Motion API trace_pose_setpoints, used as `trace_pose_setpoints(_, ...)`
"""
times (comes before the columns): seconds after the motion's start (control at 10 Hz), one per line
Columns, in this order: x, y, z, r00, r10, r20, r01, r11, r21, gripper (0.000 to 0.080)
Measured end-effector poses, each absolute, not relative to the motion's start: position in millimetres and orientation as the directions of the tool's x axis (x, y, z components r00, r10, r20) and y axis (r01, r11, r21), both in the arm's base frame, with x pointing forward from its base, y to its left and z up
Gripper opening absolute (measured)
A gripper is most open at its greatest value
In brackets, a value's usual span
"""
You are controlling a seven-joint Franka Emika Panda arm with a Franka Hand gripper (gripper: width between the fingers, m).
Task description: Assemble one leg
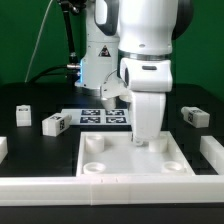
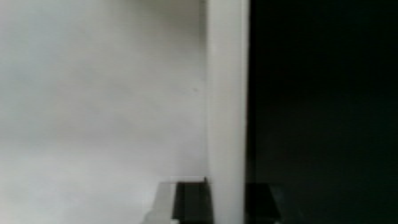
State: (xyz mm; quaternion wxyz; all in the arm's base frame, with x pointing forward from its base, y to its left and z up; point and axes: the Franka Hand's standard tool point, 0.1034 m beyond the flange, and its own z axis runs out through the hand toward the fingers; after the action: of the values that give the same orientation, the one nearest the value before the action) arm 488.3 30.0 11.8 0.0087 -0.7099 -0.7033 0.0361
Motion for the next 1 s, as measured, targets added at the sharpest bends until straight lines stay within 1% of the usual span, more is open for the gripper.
trace_pose_setpoints(0.5, 488.4, 31.0, 11.6, 0.021, 0.999, -0.039, 0.998, -0.023, -0.063, 0.0063)
trace_pose_setpoints(0.8, 489.2, 74.1, 9.7, 0.046, 0.999, -0.026, 0.997, -0.048, -0.065, 0.0064)
trace_pose_setpoints(1.0, 491.0, 84.9, 9.2, 0.024, 0.999, -0.031, 0.997, -0.026, -0.074, 0.0064)
